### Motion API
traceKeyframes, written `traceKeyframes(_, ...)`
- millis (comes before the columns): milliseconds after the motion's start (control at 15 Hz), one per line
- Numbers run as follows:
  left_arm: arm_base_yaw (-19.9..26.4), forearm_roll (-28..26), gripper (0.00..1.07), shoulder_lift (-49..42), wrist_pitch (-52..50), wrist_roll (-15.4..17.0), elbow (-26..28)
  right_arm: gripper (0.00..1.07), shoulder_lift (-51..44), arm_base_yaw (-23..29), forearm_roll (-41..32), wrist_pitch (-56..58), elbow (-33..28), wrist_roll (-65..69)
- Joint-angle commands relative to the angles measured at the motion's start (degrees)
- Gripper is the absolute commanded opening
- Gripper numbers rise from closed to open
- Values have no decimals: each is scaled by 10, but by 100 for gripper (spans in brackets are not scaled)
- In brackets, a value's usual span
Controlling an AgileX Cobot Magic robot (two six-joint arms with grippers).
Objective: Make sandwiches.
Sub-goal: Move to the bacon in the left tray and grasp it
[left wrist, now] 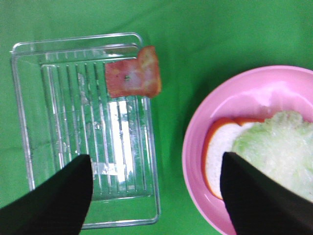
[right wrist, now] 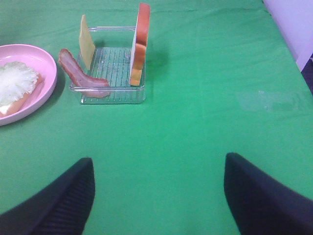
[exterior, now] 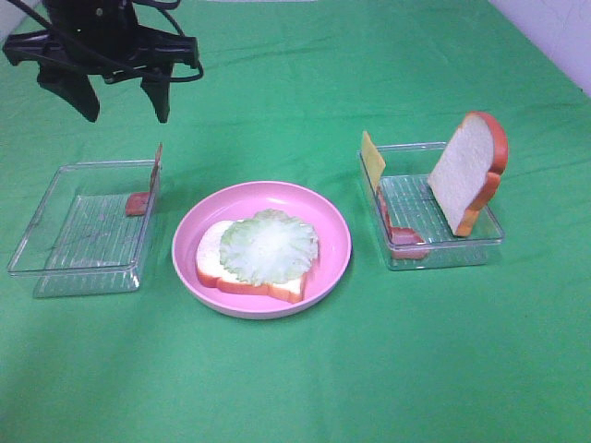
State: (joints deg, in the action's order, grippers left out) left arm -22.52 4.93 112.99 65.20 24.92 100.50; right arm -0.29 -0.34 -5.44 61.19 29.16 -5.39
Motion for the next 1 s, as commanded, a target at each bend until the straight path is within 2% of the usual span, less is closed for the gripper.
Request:
traceKeyframes(67, 18, -6, 70, 23, 5, 1, -1, 71, -7, -2, 2, -5, -1, -7)
traceKeyframes(600, 18, -1, 70, 115, -103, 1, -1, 71, -7, -2, 2, -5, -1, -7)
traceKeyframes(1000, 18, -1, 70, 139, -127, 1, -1, 71, -7, -2, 2, -5, -1, -7)
